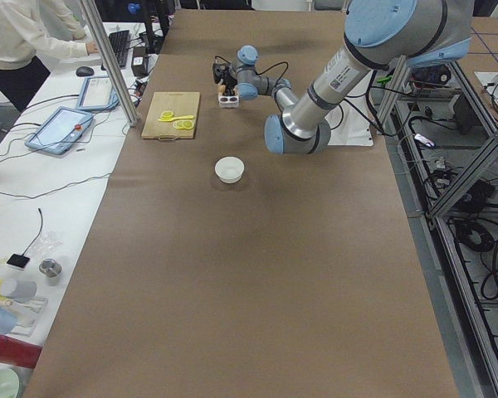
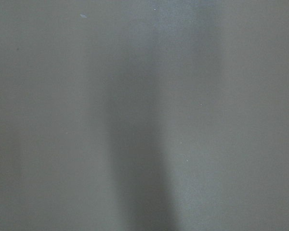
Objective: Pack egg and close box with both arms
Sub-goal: 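Lower the egg into an empty slot of the egg box and release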
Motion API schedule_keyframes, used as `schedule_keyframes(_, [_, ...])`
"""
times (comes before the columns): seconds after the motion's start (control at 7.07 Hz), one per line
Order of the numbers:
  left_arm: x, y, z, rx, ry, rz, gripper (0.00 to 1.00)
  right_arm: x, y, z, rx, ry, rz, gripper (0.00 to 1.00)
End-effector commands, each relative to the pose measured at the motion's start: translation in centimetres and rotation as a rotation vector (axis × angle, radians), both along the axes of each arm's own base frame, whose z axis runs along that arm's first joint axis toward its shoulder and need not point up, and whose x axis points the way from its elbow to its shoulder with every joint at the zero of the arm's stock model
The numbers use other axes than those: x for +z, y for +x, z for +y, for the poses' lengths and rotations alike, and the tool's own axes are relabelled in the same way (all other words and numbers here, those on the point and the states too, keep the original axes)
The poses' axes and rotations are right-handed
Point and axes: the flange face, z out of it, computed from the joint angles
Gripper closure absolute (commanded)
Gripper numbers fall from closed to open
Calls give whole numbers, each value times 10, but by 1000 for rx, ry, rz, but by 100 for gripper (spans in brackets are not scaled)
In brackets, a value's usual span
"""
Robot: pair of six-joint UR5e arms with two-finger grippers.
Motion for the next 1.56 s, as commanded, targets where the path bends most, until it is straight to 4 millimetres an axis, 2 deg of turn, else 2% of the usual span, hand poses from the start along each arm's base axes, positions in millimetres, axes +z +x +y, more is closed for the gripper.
schedule_keyframes(0.0, [-3,6,4,-13,8,0,100,-1,-2,-1,-4,2,0,0])
schedule_keyframes(0.99, [-3,11,10,-5,12,7,100,-3,-2,0,-3,4,0,0])
schedule_keyframes(1.13, [2,13,9,-5,7,-2,100,-3,-2,0,-4,4,0,0])
schedule_keyframes(1.42, [4,20,16,6,6,-5,100,-8,-5,-1,10,-11,-2,0])
